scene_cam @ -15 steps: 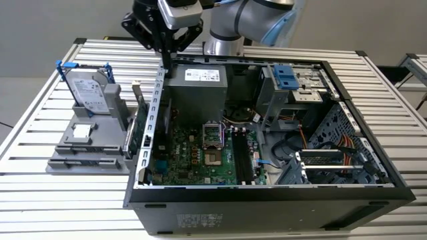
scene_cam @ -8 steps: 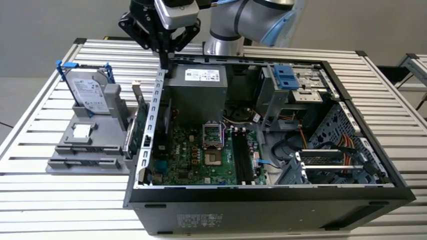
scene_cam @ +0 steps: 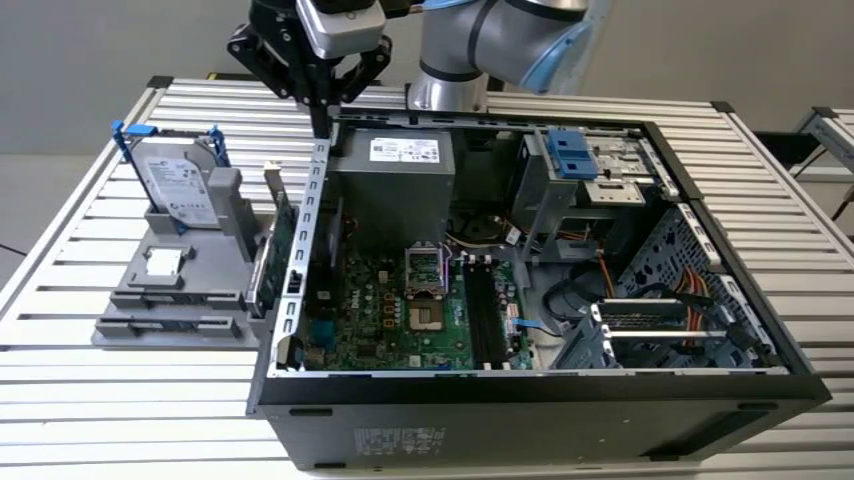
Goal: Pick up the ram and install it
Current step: 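Reach for the ram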
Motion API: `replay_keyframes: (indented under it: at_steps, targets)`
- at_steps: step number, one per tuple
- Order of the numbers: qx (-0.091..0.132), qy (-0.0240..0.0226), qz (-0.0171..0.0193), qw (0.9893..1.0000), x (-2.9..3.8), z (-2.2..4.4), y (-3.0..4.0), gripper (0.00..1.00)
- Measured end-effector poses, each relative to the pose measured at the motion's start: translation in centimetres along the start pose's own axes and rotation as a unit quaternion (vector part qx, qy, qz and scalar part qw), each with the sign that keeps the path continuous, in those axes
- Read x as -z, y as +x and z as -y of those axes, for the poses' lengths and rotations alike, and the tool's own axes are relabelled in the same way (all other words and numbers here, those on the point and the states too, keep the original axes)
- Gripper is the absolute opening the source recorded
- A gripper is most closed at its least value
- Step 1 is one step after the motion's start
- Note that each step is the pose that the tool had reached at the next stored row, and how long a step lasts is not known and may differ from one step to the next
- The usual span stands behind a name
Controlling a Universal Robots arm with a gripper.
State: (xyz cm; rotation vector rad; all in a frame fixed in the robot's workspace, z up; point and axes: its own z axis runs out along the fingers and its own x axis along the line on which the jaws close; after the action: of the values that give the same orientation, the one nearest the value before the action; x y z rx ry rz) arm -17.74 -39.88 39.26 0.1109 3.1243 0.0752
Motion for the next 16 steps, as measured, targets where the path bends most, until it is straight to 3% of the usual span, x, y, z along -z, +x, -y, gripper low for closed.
replay_keyframes:
  at_steps: [16]
  targets:
    - [0.000,0.0001,-0.0009,1.0000,0.02,0.10,1.41,0.00]
